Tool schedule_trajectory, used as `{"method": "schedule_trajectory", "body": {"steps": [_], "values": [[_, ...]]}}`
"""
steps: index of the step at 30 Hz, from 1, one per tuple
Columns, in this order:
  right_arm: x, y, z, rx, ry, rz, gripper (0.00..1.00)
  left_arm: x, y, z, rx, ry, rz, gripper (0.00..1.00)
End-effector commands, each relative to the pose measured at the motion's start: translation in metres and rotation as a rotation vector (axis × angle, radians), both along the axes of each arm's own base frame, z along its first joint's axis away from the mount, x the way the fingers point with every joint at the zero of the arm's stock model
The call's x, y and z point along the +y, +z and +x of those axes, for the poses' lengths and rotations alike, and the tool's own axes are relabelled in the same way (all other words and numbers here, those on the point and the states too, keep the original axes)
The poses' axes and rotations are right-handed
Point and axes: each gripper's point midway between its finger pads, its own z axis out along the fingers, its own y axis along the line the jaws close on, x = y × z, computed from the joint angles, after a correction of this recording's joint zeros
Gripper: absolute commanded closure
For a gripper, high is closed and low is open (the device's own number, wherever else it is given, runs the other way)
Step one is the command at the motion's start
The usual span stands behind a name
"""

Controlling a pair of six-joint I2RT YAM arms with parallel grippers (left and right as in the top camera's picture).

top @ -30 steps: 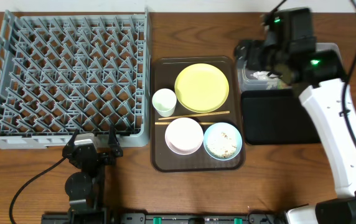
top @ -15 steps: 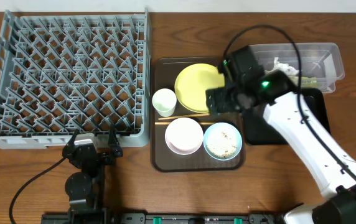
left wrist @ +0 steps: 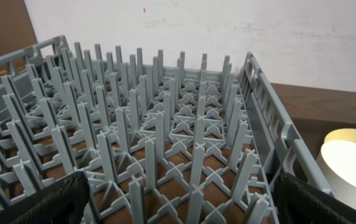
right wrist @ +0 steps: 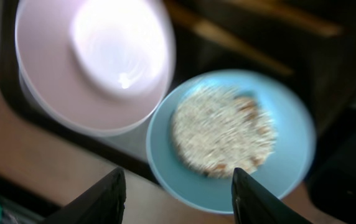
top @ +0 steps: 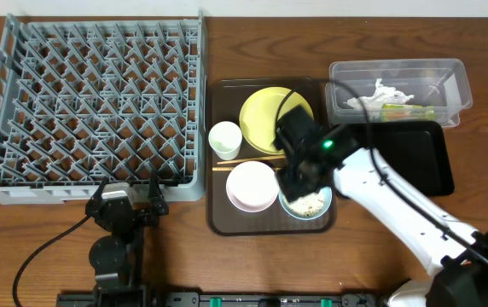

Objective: Sort waste into correct bins and load items into the dishwasher
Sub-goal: 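Reach the right gripper to the light-blue bowl and grasp its rim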

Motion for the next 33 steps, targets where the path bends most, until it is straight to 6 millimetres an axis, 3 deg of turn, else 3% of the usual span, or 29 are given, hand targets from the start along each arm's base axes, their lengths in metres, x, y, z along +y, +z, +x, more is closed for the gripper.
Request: {"method": "schedule_trajectory", "body": {"steps": [1, 20, 30, 33], "values": [[0.005, -0.012, -0.021, 0.022, 0.173, -0.022, 0.46, 0.002, -0.016, -0.002, 0.055, 0.015, -0.008, 0.05], [0.001, -0.071, -0.036, -0.034, 0.349, -0.036, 0.45, 0.002, -0.016, -0.002, 0.055, 0.015, -0.008, 0.05], [-0.004, -0.084, -0.04, -0.038, 0.347, -0.04, 0.83, 0.002, -0.016, -0.002, 0.055, 0.014, -0.008, 0.05], [-0.004, -0.084, -0.04, -0.037, 0.344, -0.042, 0.91, 0.002, -0.016, -0.002, 0.055, 0.015, -0.008, 0.05]]}}
